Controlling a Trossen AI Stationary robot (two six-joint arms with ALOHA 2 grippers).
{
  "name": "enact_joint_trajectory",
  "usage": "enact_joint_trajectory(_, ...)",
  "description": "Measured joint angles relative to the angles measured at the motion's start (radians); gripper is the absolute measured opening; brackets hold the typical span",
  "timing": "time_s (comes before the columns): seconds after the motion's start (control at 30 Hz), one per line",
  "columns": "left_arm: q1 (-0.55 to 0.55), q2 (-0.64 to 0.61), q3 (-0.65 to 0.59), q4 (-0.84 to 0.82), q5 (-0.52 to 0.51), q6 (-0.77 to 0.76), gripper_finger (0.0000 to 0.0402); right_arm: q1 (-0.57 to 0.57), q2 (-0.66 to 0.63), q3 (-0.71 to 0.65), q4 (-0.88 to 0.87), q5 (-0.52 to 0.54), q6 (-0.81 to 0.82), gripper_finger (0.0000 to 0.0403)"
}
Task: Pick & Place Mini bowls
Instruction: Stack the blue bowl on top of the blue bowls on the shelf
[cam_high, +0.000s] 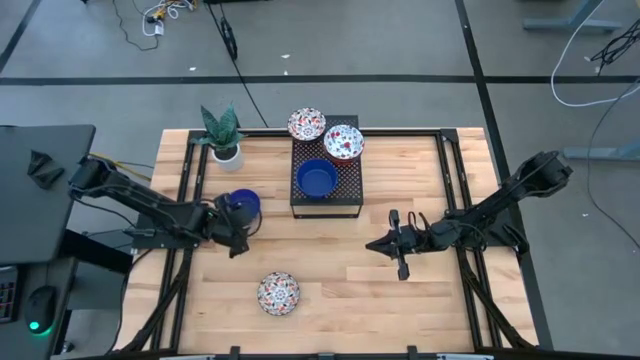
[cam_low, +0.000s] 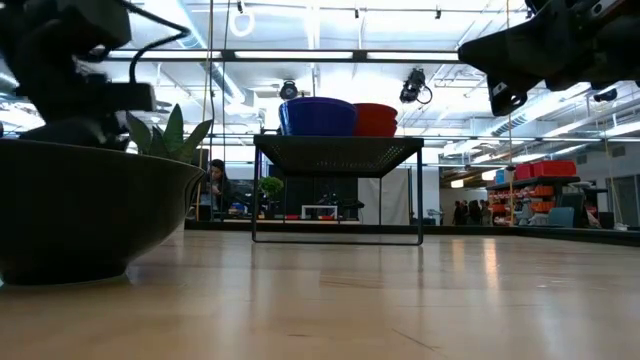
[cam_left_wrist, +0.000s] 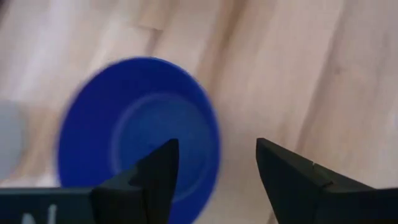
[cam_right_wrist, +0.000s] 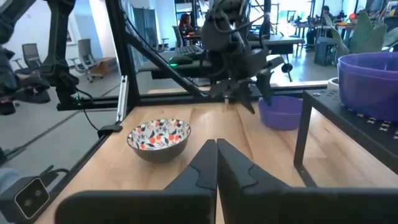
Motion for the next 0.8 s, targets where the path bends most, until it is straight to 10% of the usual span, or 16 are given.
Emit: enact_joint_trajectory(0.8,0.000,0.000,-0.082,0.195,0.038,0.024,0.0056,0.000,0.000,0.000,0.011,0.002,-0.001,0.0004)
